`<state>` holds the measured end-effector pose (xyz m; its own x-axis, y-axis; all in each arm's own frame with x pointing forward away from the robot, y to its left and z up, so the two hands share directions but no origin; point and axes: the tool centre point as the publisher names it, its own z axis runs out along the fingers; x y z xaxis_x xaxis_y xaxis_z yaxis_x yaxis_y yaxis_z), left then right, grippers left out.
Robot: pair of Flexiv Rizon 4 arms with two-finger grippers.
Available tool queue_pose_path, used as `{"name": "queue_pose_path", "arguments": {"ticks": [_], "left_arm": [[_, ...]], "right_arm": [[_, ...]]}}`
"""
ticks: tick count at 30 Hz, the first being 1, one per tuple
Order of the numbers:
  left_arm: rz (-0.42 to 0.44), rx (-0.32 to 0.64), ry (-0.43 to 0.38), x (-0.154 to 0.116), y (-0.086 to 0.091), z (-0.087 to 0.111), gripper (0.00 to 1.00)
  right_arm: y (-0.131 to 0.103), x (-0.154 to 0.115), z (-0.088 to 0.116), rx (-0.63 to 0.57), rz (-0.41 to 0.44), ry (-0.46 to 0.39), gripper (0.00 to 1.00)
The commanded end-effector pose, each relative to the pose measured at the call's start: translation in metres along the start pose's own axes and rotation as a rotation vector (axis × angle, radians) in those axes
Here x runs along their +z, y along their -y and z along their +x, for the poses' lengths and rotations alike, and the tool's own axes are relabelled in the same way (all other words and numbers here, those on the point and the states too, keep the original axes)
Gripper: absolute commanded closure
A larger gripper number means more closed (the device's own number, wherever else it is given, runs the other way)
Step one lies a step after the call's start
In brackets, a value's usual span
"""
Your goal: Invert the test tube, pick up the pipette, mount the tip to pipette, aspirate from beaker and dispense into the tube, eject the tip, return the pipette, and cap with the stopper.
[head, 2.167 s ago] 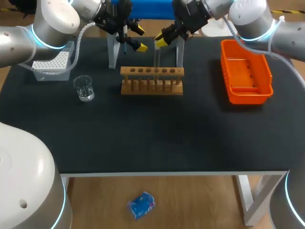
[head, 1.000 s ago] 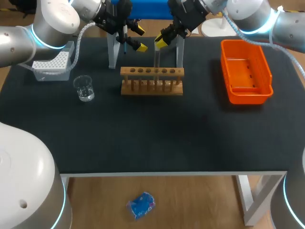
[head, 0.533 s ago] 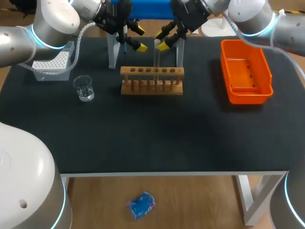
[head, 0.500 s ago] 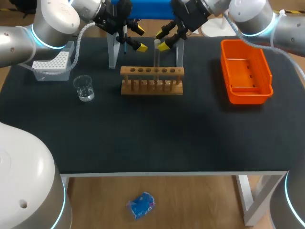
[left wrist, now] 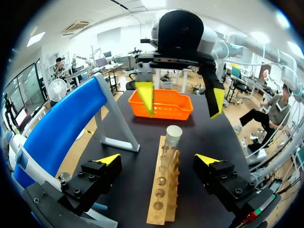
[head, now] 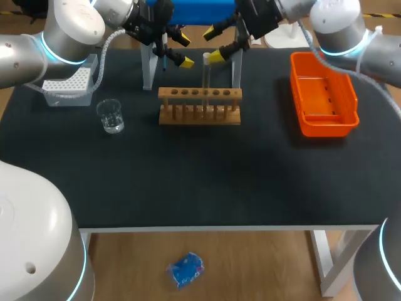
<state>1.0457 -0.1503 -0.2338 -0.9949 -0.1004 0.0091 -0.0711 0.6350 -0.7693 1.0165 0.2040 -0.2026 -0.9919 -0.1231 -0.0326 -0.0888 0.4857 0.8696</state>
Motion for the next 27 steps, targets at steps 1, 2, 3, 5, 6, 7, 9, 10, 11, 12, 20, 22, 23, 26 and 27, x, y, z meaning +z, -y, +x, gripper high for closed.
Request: {"name": "queue_pose_path", "arguments": {"ticks": [1,2,3,5,6,7,9,10,11,12,20,22,23,26,27], "left_arm": [[-0.004,-0.001,-0.006,-0.001,0.001,-0.002,0.0],[-0.004,-0.001,-0.006,-0.001,0.001,-0.002,0.0],[-0.004,-0.001,-0.006,-0.001,0.001,-0.002,0.0],[-0.004,-0.001,-0.006,-0.001,0.001,-0.002,0.0],[-0.004,-0.001,-0.006,-0.001,0.001,-0.002,0.0],[-0.004,-0.001,-0.006,-0.001,0.001,-0.002,0.0],[-0.004,-0.001,-0.006,-0.001,0.001,-0.002,0.0],[-0.004,-0.001,-0.006,-0.001,0.001,-0.002,0.0],[-0.004,-0.001,-0.006,-0.001,0.001,-0.002,0.0],[-0.004,-0.001,-0.006,-0.001,0.001,-0.002,0.0],[-0.004,-0.001,-0.006,-0.001,0.001,-0.002,0.0],[-0.004,-0.001,-0.006,-0.001,0.001,-0.002,0.0],[-0.004,-0.001,-0.006,-0.001,0.001,-0.002,0.0],[-0.004,-0.001,-0.006,-0.001,0.001,-0.002,0.0],[-0.004,-0.001,-0.006,-0.001,0.001,-0.002,0.0]], "right_arm": [[0.004,0.007,0.004,-0.018,-0.074,0.015,1.0],[0.004,0.008,0.003,-0.022,-0.092,0.018,1.0],[0.004,0.009,0.003,-0.025,-0.105,0.019,1.0],[0.005,0.012,0.001,-0.032,-0.15,0.018,1.0],[0.005,0.013,0.001,-0.032,-0.163,0.018,1.0],[0.006,0.015,-0.001,-0.031,-0.187,0.013,1.0],[0.007,0.017,-0.003,-0.038,-0.223,0.011,1.0],[0.007,0.017,-0.004,-0.039,-0.238,0.009,1.0],[0.007,0.018,-0.004,-0.036,-0.255,0.007,1.0],[0.007,0.019,-0.005,-0.035,-0.267,0.003,1.0],[0.006,0.021,-0.009,-0.028,-0.355,-0.019,1.0],[0.006,0.022,-0.01,-0.026,-0.377,-0.026,1.0],[0.006,0.022,-0.01,-0.024,-0.38,-0.027,1.0],[0.005,0.024,-0.01,-0.017,-0.402,-0.034,1.0],[0.006,0.024,-0.011,-0.016,-0.403,-0.035,1.0]]}}
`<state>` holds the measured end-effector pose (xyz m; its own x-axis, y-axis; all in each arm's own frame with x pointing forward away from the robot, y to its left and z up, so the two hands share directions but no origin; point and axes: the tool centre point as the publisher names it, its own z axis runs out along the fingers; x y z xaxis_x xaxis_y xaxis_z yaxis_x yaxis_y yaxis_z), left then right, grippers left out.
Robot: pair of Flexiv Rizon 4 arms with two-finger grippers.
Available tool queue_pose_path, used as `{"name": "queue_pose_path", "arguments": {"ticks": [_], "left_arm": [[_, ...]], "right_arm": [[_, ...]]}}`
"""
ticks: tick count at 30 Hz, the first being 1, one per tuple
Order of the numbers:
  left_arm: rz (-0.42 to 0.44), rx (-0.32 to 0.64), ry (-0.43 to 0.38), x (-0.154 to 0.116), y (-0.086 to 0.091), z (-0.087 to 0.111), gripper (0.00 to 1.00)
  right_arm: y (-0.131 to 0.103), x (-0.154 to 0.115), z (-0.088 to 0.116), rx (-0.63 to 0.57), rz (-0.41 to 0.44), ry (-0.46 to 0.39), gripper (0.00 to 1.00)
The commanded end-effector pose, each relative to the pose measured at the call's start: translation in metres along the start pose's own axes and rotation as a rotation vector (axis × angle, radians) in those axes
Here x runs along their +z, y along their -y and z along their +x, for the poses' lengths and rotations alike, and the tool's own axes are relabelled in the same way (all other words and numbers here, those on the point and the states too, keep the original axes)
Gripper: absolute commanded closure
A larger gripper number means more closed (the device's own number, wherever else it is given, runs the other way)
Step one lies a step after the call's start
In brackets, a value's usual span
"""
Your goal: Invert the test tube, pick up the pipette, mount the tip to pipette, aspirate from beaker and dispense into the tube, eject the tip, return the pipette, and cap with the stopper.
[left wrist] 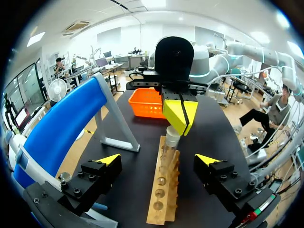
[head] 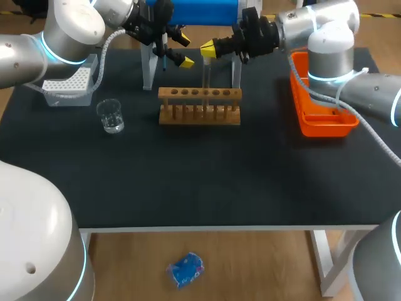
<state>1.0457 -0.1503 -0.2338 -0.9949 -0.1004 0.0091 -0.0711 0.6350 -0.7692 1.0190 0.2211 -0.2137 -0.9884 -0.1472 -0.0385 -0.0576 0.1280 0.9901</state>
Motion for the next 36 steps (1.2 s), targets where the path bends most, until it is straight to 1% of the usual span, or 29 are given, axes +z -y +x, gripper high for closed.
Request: {"name": "queue_pose_path", "arguments": {"ticks": [1,7,12,26,36], "left_arm": [[-0.004,-0.001,-0.006,-0.001,0.001,-0.002,0.0],[-0.004,-0.001,-0.006,-0.001,0.001,-0.002,0.0],[-0.004,-0.001,-0.006,-0.001,0.001,-0.002,0.0],[-0.004,-0.001,-0.006,-0.001,0.001,-0.002,0.0],[-0.004,-0.001,-0.006,-0.001,0.001,-0.002,0.0]], "right_arm": [[0.005,0.002,-0.006,0.004,-0.025,-0.014,1.0],[0.008,0.001,-0.005,0.018,-0.038,-0.017,1.0],[0.012,0.0,-0.004,0.036,-0.068,-0.016,1.0],[0.019,0.0,-0.007,0.064,-0.068,-0.029,1.0],[0.026,0.001,-0.006,0.089,-0.091,-0.031,1.0]]}}
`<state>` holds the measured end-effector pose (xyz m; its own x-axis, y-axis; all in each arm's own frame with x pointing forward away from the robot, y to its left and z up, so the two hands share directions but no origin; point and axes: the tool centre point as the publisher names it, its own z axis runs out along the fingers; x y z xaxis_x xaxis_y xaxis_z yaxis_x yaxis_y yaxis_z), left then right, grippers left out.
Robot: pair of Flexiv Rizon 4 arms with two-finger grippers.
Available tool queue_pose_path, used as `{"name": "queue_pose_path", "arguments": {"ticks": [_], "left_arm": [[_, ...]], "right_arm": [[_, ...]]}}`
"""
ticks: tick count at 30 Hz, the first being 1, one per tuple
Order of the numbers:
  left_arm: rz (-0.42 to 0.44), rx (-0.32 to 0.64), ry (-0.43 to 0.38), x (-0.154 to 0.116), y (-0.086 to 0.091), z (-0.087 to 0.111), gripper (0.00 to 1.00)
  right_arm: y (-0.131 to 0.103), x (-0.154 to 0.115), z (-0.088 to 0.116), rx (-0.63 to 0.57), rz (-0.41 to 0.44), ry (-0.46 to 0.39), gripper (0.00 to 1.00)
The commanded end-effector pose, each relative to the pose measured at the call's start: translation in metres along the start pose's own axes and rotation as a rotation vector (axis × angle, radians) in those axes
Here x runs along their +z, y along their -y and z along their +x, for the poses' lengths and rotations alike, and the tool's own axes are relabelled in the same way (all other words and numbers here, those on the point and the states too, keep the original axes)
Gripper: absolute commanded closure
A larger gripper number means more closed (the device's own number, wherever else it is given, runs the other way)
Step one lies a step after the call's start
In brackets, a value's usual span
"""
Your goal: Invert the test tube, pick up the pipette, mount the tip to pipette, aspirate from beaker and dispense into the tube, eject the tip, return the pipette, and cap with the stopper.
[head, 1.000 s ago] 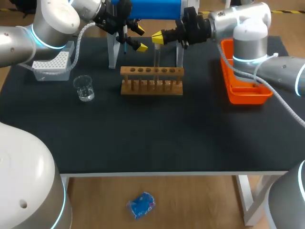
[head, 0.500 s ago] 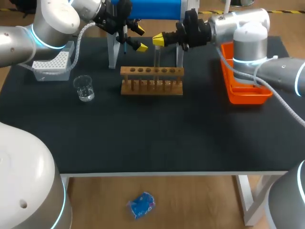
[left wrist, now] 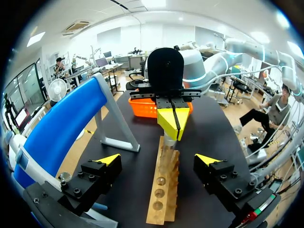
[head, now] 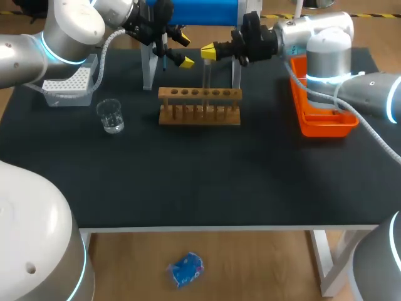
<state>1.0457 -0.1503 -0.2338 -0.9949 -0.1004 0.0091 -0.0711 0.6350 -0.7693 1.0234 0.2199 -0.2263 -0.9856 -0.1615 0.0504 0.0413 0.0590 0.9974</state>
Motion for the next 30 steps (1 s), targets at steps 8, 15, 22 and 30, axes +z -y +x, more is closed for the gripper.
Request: {"name": "queue_pose_path", "arguments": {"ticks": [8,15,22,30], "left_arm": [[-0.004,-0.001,-0.006,-0.001,0.001,-0.002,0.0],[-0.004,-0.001,-0.006,-0.001,0.001,-0.002,0.0],[-0.004,-0.001,-0.006,-0.001,0.001,-0.002,0.0],[-0.004,-0.001,-0.006,-0.001,0.001,-0.002,0.0]], "right_arm": [[0.018,0.001,-0.004,0.02,-0.011,-0.012,1.0],[0.022,0.001,-0.002,0.033,-0.001,-0.011,1.0],[0.015,0.0,-0.001,0.018,0.005,-0.015,1.0],[-0.002,-0.001,0.002,-0.017,0.004,-0.026,1.0]]}}
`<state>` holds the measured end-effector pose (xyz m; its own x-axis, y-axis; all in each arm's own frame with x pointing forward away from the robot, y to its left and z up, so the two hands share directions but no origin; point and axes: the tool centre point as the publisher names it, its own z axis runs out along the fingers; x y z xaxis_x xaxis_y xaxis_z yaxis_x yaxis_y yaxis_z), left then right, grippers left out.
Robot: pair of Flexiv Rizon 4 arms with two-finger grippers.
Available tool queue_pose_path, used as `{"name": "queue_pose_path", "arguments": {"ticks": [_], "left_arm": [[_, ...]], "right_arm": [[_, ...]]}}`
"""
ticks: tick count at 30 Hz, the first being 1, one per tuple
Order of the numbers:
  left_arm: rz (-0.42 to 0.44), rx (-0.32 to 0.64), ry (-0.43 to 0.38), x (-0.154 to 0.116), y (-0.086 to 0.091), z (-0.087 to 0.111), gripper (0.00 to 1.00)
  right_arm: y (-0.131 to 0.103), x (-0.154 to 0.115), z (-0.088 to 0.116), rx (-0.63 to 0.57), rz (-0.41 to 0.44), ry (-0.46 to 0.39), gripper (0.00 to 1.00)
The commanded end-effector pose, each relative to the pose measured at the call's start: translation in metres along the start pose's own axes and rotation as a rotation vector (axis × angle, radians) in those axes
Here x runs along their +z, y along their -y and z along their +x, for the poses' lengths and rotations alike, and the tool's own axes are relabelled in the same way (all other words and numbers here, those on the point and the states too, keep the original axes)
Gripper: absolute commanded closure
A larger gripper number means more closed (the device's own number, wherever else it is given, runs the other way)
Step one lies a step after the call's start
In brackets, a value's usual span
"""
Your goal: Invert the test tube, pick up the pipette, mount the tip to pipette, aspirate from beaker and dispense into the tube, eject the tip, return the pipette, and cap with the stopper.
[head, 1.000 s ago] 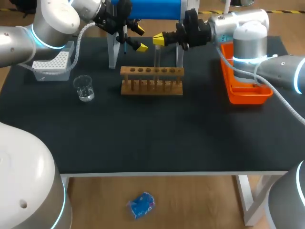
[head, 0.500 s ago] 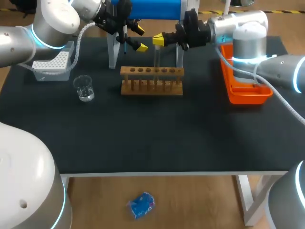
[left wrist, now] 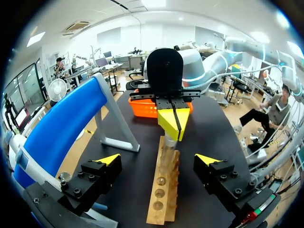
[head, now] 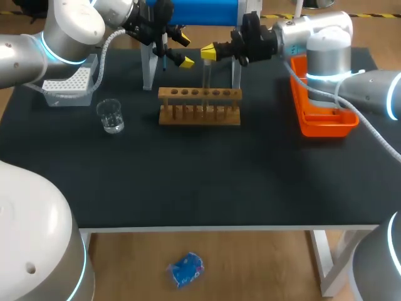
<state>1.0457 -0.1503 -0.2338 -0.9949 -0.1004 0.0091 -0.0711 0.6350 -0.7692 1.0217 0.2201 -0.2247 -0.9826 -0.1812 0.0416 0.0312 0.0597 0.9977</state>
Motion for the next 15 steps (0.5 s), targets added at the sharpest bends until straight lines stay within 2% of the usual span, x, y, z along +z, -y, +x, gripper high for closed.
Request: {"name": "queue_pose_path", "arguments": {"ticks": [1,15], "left_arm": [[-0.004,-0.001,-0.006,-0.001,0.001,-0.002,0.0],[-0.004,-0.001,-0.006,-0.001,0.001,-0.002,0.0]], "right_arm": [[-0.002,-0.001,0.001,-0.012,0.001,-0.008,1.0],[-0.026,-0.005,-0.001,-0.054,0.012,-0.014,1.0]]}}
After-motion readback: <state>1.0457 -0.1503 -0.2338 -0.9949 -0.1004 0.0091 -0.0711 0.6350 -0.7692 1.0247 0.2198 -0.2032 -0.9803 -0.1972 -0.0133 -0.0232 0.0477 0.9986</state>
